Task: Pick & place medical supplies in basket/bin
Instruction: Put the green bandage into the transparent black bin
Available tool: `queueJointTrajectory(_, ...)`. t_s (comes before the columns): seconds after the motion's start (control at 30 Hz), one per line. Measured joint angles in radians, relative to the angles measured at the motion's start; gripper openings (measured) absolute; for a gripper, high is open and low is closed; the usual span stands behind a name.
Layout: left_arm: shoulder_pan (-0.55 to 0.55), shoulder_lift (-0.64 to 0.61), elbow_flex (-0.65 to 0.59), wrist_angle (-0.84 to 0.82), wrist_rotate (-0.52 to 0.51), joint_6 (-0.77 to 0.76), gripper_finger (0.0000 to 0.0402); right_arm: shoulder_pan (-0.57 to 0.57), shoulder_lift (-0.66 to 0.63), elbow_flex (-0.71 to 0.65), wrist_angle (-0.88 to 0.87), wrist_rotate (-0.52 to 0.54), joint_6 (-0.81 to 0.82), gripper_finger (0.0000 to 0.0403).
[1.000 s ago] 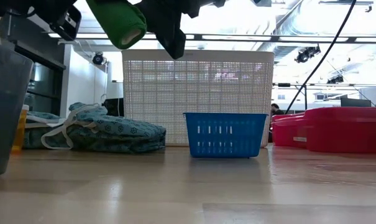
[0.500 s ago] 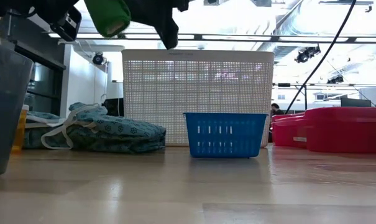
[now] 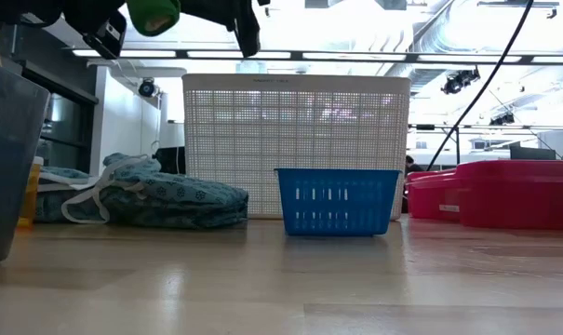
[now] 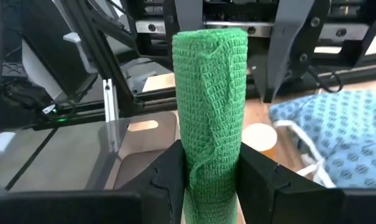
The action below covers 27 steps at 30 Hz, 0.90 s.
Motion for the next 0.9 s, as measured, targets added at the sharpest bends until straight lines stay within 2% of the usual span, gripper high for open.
queueJointTrajectory(0.63,0.024,0.000,0.000,0.049,0.022,0.053,0.0175,-0.049,0.000,0.000,0.049,-0.012,-0.005,0.0107)
queueJointTrajectory(0.9,0.076,0.000,0.000,0.052,0.037,0.047,0.0175,-0.063,0.000,0.000,0.066,-0.008,-0.007,0.0107)
